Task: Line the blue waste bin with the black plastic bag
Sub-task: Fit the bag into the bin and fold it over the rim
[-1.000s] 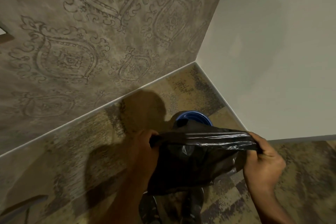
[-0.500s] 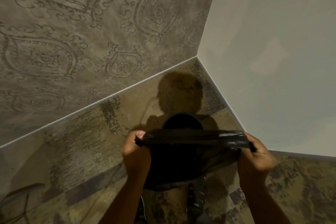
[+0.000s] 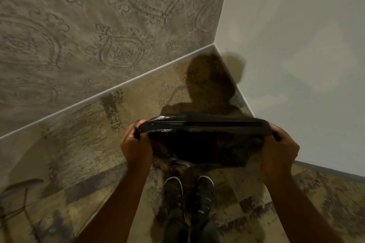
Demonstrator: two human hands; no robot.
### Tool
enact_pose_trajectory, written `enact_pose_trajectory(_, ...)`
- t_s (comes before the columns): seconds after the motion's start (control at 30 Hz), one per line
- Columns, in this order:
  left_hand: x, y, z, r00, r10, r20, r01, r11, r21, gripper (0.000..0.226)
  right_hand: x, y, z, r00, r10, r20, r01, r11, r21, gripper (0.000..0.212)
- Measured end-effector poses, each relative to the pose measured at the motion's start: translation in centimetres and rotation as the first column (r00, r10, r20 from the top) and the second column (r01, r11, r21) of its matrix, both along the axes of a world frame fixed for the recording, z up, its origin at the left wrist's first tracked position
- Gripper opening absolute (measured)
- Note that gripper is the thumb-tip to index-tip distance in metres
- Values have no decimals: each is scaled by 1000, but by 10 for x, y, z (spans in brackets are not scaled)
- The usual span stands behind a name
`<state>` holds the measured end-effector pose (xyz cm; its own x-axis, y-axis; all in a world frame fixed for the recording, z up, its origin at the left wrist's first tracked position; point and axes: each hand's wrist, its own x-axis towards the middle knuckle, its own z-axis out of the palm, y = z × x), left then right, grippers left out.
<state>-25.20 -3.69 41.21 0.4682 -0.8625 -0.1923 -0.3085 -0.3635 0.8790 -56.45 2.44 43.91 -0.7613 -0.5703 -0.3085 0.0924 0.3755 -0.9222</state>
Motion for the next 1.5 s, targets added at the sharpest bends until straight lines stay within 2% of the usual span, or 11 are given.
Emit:
enact_pose_trajectory(0.2, 3, 13, -16, 998, -59, 24, 57, 995, 79, 32, -4, 18, -11, 996, 93, -14, -91, 991, 99, 30)
enact_pose_trajectory(0.3, 11, 19, -28, 994, -33, -103, 54, 975, 216, 48, -7, 26, -29, 969, 247, 33, -246, 928, 282, 30)
enact_pose_trajectory(0.4, 23, 17, -48, 970, 26, -242, 52, 949, 312, 29, -14, 24, -48, 929, 367, 58, -356, 835, 419, 23)
enact_pose_trajectory(0.5, 35, 9, -72, 910, 112, -398, 63, 914, 400, 18, -27, 11, -67, 871, 476, 123, -473, 744, 472, 22)
enact_pose_trajectory(0.63, 50, 6, -105, 732, 331, -596, -5, 877, 481, 24, -44, -1, -85, 785, 545, 296, -619, 657, 431, 30)
enact_pose_trajectory(0.77, 55, -1, -142, 681, 364, -635, 27, 855, 519, 30, -46, -21, -107, 775, 443, 451, -594, 755, 279, 26)
enact_pose_trajectory(0.97, 52, -37, -183, 776, 274, -568, 128, 814, 567, 14, -8, -68, -162, 810, 74, 581, -298, 906, 300, 21)
enact_pose_trajectory(1.1, 53, -60, -212, 772, 337, -538, 162, 715, 680, 40, 7, -96, -206, 924, 106, 368, -293, 814, 502, 37)
enact_pose_trajectory(1.23, 50, -73, -244, 704, 391, -593, 141, 741, 657, 43, 12, -118, -242, 949, 171, 265, -297, 766, 570, 45)
enact_pose_trajectory(1.33, 48, -85, -273, 653, 417, -633, 115, 771, 626, 45, 11, -135, -270, 960, 181, 215, -273, 783, 560, 35)
enact_pose_trajectory(1.5, 45, -99, -303, 734, 431, -526, 15, 763, 646, 52, 8, -148, -299, 967, 225, 120, -252, 776, 578, 32)
